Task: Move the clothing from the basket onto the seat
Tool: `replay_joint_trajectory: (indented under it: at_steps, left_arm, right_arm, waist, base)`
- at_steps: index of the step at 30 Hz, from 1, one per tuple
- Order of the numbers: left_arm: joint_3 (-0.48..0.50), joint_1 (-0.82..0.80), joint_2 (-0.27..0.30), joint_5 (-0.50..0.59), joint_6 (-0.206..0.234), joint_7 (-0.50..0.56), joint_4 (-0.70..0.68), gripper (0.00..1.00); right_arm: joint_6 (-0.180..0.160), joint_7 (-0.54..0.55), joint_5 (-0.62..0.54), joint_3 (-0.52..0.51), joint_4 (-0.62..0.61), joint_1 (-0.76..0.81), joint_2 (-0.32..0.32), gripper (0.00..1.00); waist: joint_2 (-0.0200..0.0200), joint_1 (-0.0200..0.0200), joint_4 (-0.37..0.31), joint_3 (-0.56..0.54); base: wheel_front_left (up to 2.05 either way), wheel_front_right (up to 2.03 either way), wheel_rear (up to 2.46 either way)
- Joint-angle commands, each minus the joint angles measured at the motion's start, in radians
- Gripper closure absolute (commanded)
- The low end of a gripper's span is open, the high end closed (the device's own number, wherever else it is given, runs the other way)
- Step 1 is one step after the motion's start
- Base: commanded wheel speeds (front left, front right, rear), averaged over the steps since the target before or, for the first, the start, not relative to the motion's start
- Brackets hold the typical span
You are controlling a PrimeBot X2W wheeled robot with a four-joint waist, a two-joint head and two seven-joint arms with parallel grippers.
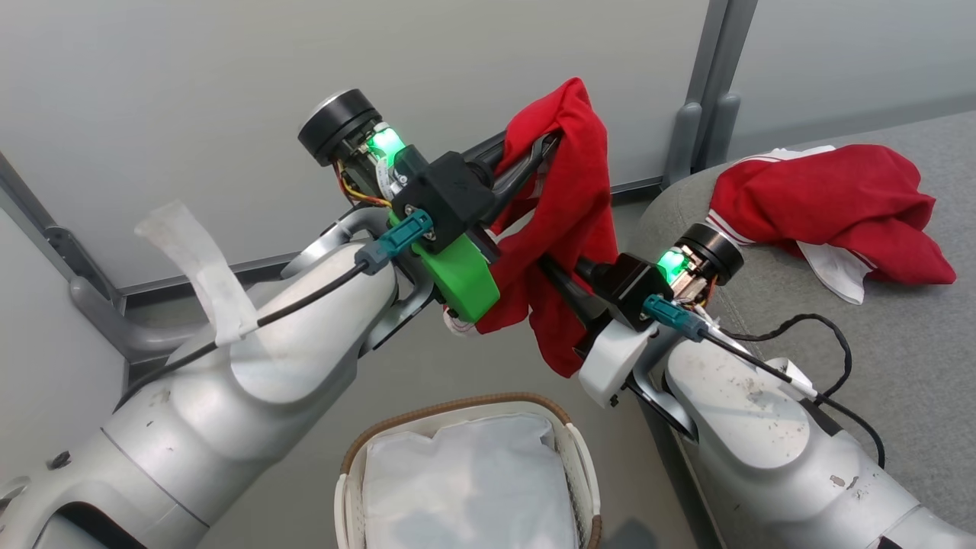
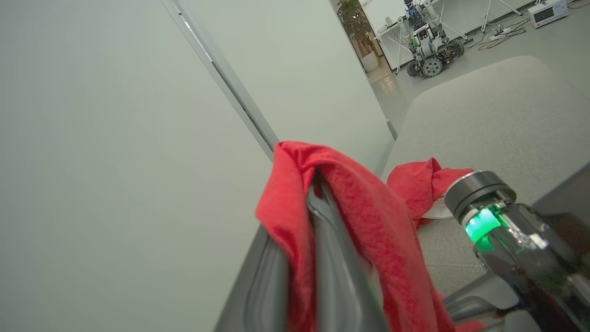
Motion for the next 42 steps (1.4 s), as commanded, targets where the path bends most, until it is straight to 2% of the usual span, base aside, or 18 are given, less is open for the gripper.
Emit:
replay_joint_trajectory:
  at_steps: [1, 5, 7, 8, 9, 10, 18, 29, 38, 42]
  left_arm:
    - [0.009, 0.02, 0.004, -0.01, -0.003, 0.0, 0.003, 1.0]
    - [0.025, 0.051, 0.006, -0.026, -0.003, 0.0, 0.01, 1.0]
    - [0.04, 0.071, 0.005, -0.035, -0.003, 0.0, 0.011, 0.66]
    - [0.049, 0.086, 0.004, -0.041, 0.0, 0.0, 0.01, 0.56]
    - [0.057, 0.101, 0.001, -0.047, 0.003, 0.0, 0.012, 0.19]
    - [0.068, 0.124, -0.004, -0.056, 0.004, 0.0, 0.015, 0.0]
    - [0.172, 0.294, -0.044, -0.082, 0.013, 0.0, 0.05, 0.0]
    - [0.336, 0.541, -0.111, -0.016, 0.004, 0.0, 0.081, 0.0]
    - [0.419, 0.631, -0.146, 0.038, -0.002, 0.0, 0.065, 0.0]
    - [0.416, 0.642, -0.16, 0.057, -0.003, 0.0, 0.055, 0.0]
  right_arm:
    - [-0.001, -0.002, 0.005, -0.007, -0.007, 0.011, -0.006, 1.0]
    - [-0.001, -0.002, -0.002, -0.032, -0.011, 0.028, -0.007, 1.0]
    - [-0.001, -0.002, -0.004, -0.045, -0.013, 0.036, -0.006, 1.0]
    - [-0.001, -0.002, -0.005, -0.056, -0.014, 0.042, -0.006, 1.0]
    - [-0.001, -0.002, -0.007, -0.065, -0.015, 0.047, -0.006, 1.0]
    - [-0.001, -0.002, -0.01, -0.075, -0.015, 0.054, -0.006, 1.0]
    - [-0.001, -0.002, -0.039, -0.165, -0.025, 0.099, -0.013, 1.0]
    - [-0.001, -0.002, -0.074, -0.285, -0.052, 0.168, -0.029, 1.0]
    - [-0.001, -0.002, -0.086, -0.334, -0.064, 0.197, -0.031, 1.0]
    - [-0.001, -0.002, -0.087, -0.359, -0.063, 0.201, -0.034, 1.0]
  waist:
    - [0.0, 0.0001, -0.001, -0.001]
    - [0.0, 0.0001, -0.003, -0.004]
    - [0.0, 0.0001, -0.005, -0.005]
    - [0.0, 0.0001, -0.006, -0.005]
    - [0.0, 0.0001, -0.007, -0.006]
    - [0.0, 0.0001, -0.007, -0.006]
    - [0.0, 0.0001, -0.012, 0.005]
    - [0.0, 0.0001, -0.024, 0.02]
    - [0.0, 0.0001, -0.037, 0.034]
    - [0.0, 0.0001, -0.061, 0.05]
  base:
    - [0.0, 0.0, 0.0]
    - [0.0, 0.0, 0.0]
    - [0.0, 0.0, 0.0]
    - [0.0, 0.0, 0.0]
    - [0.0, 0.0, 0.0]
    - [0.0, 0.0, 0.0]
    - [0.0, 0.0, 0.0]
    - [0.0, 0.0, 0.0]
    - [0.0, 0.0, 0.0]
    - [0.0, 0.0, 0.0]
